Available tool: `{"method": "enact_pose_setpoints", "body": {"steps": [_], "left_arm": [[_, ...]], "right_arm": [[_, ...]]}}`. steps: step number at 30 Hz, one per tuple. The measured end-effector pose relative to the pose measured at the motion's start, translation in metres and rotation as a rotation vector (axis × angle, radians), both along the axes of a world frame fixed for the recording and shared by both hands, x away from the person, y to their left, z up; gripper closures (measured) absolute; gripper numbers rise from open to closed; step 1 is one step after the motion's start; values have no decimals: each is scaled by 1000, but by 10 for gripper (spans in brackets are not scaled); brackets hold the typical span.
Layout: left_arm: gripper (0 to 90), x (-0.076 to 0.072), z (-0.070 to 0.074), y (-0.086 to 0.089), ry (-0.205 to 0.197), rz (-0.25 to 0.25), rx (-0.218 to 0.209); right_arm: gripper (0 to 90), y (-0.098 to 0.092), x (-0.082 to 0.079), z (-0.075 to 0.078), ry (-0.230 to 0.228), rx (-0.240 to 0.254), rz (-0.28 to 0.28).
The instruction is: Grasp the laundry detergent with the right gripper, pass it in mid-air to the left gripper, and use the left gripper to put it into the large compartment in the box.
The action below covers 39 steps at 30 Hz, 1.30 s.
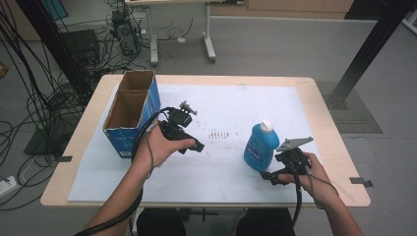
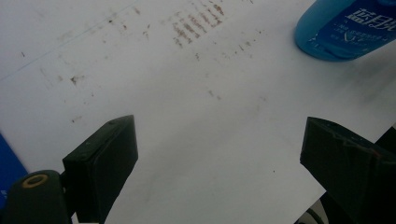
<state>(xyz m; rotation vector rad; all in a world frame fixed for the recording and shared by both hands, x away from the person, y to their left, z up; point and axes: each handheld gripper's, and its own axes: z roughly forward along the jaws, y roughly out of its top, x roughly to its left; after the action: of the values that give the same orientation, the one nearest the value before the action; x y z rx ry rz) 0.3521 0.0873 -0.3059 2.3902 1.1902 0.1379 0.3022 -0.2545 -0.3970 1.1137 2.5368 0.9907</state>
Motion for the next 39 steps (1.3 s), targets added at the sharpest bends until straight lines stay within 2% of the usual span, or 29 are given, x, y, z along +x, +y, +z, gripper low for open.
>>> {"method": "enact_pose_setpoints", "body": {"steps": [5, 10, 12, 18, 23, 26, 29, 39], "left_arm": [[114, -3, -2, 4, -11, 11, -17], [114, -6, -5, 8, -23, 31, -29], [114, -8, -7, 9, -23, 33, -32], [114, -12, -12, 9, -20, 33, -29], [114, -15, -15, 12, -20, 41, -32], [114, -16, -17, 14, -18, 43, -36], [114, -17, -18, 15, -5, 41, -62], [114, -20, -22, 17, -2, 39, -59]], "right_arm": [[113, 0, 0, -7, -30, 29, -10], [112, -5, -1, -13, -73, 88, -34], [111, -7, -3, -15, -110, 116, -46], [108, -9, -5, -20, -148, 182, -54], [97, -7, -7, -24, -174, 206, -54], [96, -7, -7, -26, -209, 213, -70], [96, -7, -7, -28, -230, 235, -73], [99, -8, -8, -36, -281, 303, -100]]}}
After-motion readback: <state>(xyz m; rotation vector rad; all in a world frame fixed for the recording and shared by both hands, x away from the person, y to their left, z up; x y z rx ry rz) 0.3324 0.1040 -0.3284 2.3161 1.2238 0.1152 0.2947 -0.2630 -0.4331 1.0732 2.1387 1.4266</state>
